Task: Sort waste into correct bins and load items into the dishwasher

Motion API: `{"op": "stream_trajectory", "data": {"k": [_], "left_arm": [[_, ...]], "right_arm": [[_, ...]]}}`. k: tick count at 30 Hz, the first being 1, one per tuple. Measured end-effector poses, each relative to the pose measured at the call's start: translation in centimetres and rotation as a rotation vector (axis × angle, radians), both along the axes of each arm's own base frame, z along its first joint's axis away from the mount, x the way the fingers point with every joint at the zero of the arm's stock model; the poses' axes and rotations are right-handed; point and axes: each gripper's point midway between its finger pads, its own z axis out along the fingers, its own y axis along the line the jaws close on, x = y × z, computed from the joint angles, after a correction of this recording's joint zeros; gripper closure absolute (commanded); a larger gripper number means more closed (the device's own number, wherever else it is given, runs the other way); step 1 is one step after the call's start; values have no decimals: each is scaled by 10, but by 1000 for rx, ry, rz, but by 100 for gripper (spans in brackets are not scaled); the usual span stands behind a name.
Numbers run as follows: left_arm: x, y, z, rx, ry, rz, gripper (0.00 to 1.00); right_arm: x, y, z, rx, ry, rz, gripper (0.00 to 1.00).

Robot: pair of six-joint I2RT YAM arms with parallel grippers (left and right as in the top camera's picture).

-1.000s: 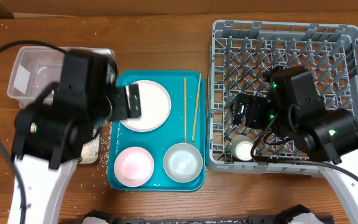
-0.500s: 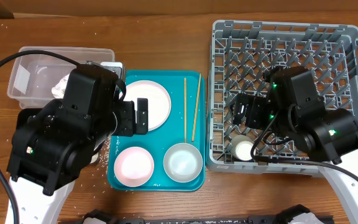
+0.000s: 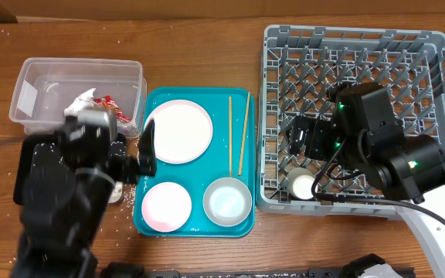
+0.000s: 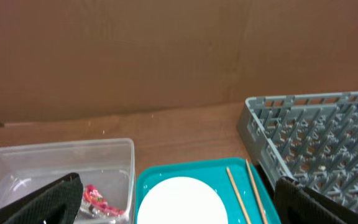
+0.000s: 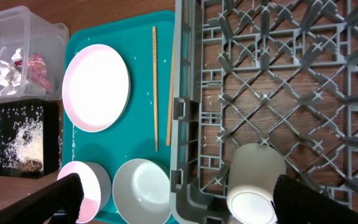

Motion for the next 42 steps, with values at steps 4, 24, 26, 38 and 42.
{"op": "stream_trajectory", "data": {"k": [4,24,26,38,42], "left_arm": [[-19,3,-34,7,-56,-13,0],[-26,-8,-198,1,-104,-88,0],[-24,-9,-213,4,-80,-88,0],[-22,-9,-214,3,-92,-88,0],[-22,-9,-214,3,-92,-88,0]], "right_arm": [[0,0,0,0,0,-1,0],[0,0,0,0,1,1,0],[0,0,0,0,1,0,0],[0,0,0,0,0,-1,0],[0,0,0,0,1,0,0]]}}
